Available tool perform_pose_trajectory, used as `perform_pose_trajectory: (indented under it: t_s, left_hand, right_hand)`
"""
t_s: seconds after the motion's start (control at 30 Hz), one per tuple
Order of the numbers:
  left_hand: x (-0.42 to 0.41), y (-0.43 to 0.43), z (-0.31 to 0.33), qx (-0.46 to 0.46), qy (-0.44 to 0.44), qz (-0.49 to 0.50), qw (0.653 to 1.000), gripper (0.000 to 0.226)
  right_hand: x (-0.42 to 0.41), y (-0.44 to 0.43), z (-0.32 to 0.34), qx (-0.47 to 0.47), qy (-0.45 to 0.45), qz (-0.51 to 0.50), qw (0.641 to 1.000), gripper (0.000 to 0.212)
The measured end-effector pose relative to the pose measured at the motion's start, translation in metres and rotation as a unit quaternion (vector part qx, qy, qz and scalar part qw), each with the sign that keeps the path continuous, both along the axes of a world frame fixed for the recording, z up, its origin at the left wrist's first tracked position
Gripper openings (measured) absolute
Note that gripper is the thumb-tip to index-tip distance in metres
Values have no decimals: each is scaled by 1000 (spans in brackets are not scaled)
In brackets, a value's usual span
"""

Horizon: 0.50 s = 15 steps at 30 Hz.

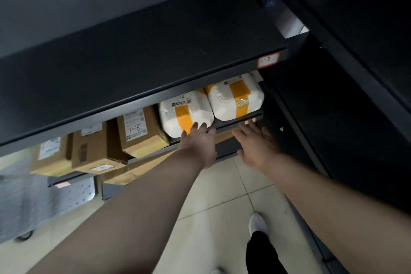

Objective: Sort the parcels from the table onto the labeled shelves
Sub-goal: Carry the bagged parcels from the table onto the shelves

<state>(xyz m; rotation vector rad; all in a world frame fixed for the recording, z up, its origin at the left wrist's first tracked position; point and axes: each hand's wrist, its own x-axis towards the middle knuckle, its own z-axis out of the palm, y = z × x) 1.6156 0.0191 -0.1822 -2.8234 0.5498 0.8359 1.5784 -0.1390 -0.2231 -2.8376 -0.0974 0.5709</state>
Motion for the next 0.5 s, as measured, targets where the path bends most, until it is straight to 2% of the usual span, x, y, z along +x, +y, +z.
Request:
perform_pose_trajectory:
  t_s: [0.23,0.5]
  left_hand:
    - [-76,16,64,28,39,-126,991,63]
    - [-178,-12,107,0,41,-272,961,67]
  right_hand:
    - [-112,15,57,-9,40,-107,993,58]
    - [-257,23,111,-37,43,-219,974,58]
